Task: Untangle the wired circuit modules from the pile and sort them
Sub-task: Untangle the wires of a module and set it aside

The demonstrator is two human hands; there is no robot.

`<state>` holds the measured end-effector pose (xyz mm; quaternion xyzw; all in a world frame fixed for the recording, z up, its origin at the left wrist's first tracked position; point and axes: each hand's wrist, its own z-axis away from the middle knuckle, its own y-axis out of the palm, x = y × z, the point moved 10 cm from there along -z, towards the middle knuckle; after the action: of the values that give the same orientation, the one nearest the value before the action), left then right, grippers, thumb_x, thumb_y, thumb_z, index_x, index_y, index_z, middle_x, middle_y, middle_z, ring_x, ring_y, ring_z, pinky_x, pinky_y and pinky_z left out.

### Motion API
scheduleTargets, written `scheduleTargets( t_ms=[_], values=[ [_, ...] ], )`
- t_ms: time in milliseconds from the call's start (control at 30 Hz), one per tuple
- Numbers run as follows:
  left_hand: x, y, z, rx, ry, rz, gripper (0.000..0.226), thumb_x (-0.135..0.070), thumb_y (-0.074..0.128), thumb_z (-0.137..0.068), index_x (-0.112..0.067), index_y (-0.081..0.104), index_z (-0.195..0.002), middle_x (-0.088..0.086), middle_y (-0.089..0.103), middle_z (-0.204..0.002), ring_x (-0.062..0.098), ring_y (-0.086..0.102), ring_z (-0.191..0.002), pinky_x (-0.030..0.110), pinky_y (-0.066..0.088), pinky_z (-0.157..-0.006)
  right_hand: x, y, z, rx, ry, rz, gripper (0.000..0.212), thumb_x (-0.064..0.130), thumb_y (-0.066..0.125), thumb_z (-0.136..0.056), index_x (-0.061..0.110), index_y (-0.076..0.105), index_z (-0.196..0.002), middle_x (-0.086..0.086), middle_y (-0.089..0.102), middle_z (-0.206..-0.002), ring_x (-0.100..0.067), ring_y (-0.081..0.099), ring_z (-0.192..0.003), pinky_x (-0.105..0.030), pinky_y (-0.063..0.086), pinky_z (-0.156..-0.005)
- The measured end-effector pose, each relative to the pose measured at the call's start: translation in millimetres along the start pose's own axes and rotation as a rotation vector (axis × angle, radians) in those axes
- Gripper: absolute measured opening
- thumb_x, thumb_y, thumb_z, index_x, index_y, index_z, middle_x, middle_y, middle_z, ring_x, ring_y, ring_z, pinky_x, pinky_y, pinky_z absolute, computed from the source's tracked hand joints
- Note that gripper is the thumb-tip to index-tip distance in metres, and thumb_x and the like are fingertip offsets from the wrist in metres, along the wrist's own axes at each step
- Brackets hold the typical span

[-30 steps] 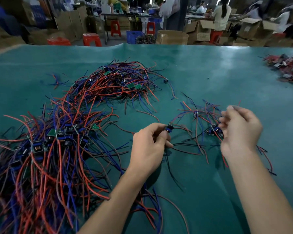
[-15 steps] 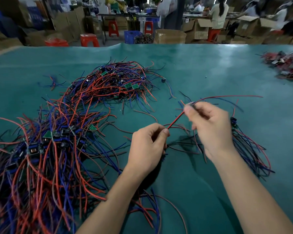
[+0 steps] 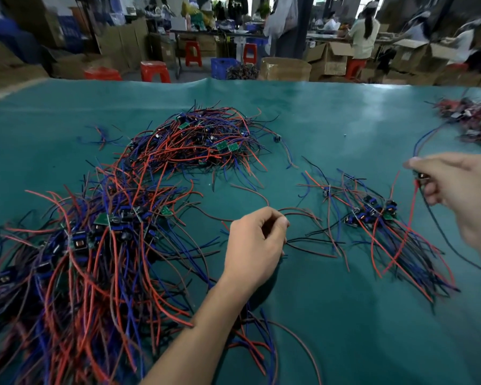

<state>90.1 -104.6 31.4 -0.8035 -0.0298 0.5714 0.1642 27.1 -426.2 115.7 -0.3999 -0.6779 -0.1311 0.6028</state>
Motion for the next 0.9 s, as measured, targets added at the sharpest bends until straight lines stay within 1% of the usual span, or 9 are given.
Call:
scheduleTargets(
  t_ms=[133, 200, 367, 467, 533, 600, 700, 800, 900],
  values=[
    [-0.2, -0.2, 0.3, 0.000, -0.008, 0.007, 0.017, -0.027, 0.056, -0.088, -0.017, 0.067, -0.079, 0.000, 0.066, -0.062, 0.025, 0.065, -0.060, 0.042, 0.056, -0.063, 13.5, 13.7, 2.2, 0.040, -0.014, 0.112, 0.010, 0.022, 0.073, -0.092, 0.013, 0.074, -0.096, -0.007, 0.058, -0.069, -0.005, 0.049, -0.047, -0.012, 0.039, -0.037],
    [-0.1, 0.4, 0.1, 0.007, -0.014, 0.009, 0.018, -0.027, 0.054, -0.086, -0.017, 0.068, -0.080, -0.001, 0.066, -0.063, 0.025, 0.066, -0.060, 0.041, 0.057, -0.063, 25.3, 32.0, 13.5, 0.118, 0.016, 0.028, 0.012, 0.016, 0.071, -0.093, 0.006, 0.074, -0.098, -0.008, 0.057, -0.067, -0.002, 0.047, -0.041, -0.013, 0.039, -0.037],
    [-1.3, 0.7, 1.1, 0.012, -0.017, 0.009, 0.015, -0.020, 0.054, -0.089, -0.016, 0.068, -0.082, 0.001, 0.067, -0.064, 0.026, 0.065, -0.060, 0.041, 0.057, -0.065, 107.4, 135.2, 98.7, 0.582, 0.017, -0.321, 0.023, 0.025, 0.075, -0.075, 0.007, 0.075, -0.088, -0.001, 0.068, -0.063, -0.008, 0.055, -0.047, -0.016, 0.044, -0.042],
    [-3.8, -0.8, 0.3, 0.008, 0.018, -0.029, 0.016, -0.017, 0.054, -0.084, -0.010, 0.065, -0.074, 0.010, 0.067, -0.067, 0.031, 0.065, -0.065, 0.043, 0.056, -0.067, 157.2, 215.6, 157.0, 0.867, -0.067, -0.356, 0.017, 0.020, 0.072, -0.092, 0.003, 0.074, -0.091, -0.011, 0.074, -0.075, -0.010, 0.061, -0.051, -0.019, 0.048, -0.045],
    [-7.9, -3.1, 1.1, 0.003, 0.022, -0.002, 0.036, -0.027, 0.048, -0.076, 0.006, 0.063, -0.079, 0.023, 0.068, -0.078, 0.032, 0.060, -0.070, 0.045, 0.054, -0.073, 176.5, 264.3, 180.2, 0.991, -0.173, -0.206, 0.023, 0.027, 0.068, -0.098, 0.005, 0.073, -0.099, -0.017, 0.076, -0.093, -0.014, 0.069, -0.058, -0.023, 0.051, -0.046],
    [-5.3, -4.2, 1.4, -0.003, 0.002, 0.001, 0.036, -0.030, 0.046, -0.075, 0.003, 0.059, -0.072, 0.022, 0.066, -0.073, 0.025, 0.050, -0.063, 0.042, 0.050, -0.065, 181.6, 301.4, 176.4, 0.991, -0.354, 0.108, 0.029, 0.037, 0.068, -0.096, 0.011, 0.070, -0.110, -0.012, 0.073, -0.103, -0.021, 0.074, -0.073, -0.030, 0.056, -0.051],
    [1.1, -1.9, 0.2, 0.003, -0.031, -0.009, 0.023, -0.020, 0.051, -0.086, -0.017, 0.055, -0.064, 0.005, 0.065, -0.060, 0.025, 0.062, -0.056, 0.037, 0.054, -0.061, 168.6, 320.7, 117.2, 0.755, -0.564, 0.576, 0.023, 0.032, 0.066, -0.090, 0.019, 0.074, -0.108, -0.010, 0.073, -0.112, -0.031, 0.069, -0.102, -0.038, 0.058, -0.087],
    [2.7, 1.0, -0.3, 0.009, -0.039, 0.019, 0.017, -0.021, 0.051, -0.093, -0.019, 0.064, -0.081, 0.000, 0.067, -0.064, 0.021, 0.065, -0.058, 0.033, 0.055, -0.062, 107.8, 320.5, 62.9, 0.704, -0.408, 0.845, 0.031, 0.021, 0.061, -0.088, 0.017, 0.074, -0.116, -0.015, 0.070, -0.124, -0.034, 0.065, -0.115, -0.039, 0.054, -0.100],
    [2.5, 0.9, -1.7, 0.003, -0.021, 0.016, 0.015, -0.020, 0.052, -0.093, -0.018, 0.063, -0.082, -0.003, 0.065, -0.064, 0.024, 0.064, -0.059, 0.039, 0.056, -0.064, 58.9, 309.3, 42.2, 0.660, -0.280, 0.848, 0.025, 0.020, 0.065, -0.087, 0.018, 0.076, -0.110, -0.014, 0.070, -0.123, -0.035, 0.065, -0.113, -0.041, 0.055, -0.099]
  ],
)
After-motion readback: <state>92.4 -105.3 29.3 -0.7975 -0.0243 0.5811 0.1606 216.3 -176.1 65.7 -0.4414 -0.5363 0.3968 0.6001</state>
